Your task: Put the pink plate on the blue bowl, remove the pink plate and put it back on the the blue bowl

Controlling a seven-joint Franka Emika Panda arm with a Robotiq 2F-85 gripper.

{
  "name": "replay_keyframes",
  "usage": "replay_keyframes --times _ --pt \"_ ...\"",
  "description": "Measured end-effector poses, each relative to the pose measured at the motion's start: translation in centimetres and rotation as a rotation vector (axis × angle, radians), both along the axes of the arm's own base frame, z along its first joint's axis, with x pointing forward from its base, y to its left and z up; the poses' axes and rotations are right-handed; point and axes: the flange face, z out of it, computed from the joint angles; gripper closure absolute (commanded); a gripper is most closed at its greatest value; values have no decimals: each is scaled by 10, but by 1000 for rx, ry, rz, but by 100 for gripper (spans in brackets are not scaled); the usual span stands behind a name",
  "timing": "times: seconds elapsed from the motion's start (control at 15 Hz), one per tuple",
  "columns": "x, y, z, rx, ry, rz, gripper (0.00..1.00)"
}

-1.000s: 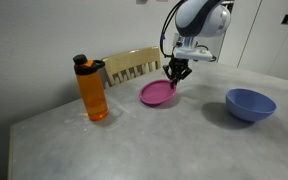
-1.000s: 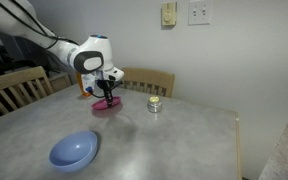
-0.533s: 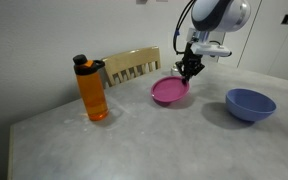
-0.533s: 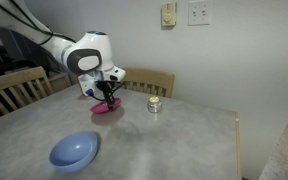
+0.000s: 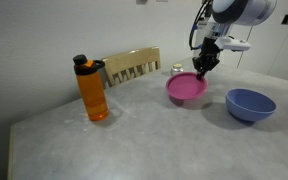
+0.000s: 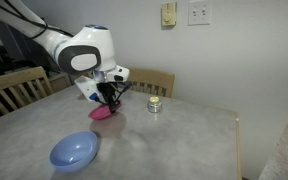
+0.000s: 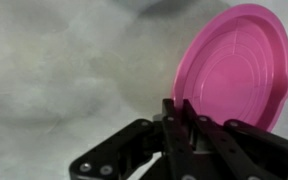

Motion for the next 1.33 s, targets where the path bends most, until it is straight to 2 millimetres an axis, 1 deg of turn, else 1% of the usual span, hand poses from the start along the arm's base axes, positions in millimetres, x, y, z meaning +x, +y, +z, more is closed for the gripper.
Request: replay_keyframes --times 0.2,0.33,0.53,0.73,0.93,1.07,1.33 --pt "-10 -15 12 0 -20 52 97" --pt "-19 -31 17 -9 -30 94 97" --pt "-38 -70 18 -24 -40 198 97" --pt "-59 -110 11 -29 -38 343 97" --pt "-78 -141 5 -11 -27 480 97" --pt "-87 -152 3 17 -15 548 97" --pt "-92 -159 7 86 10 642 97"
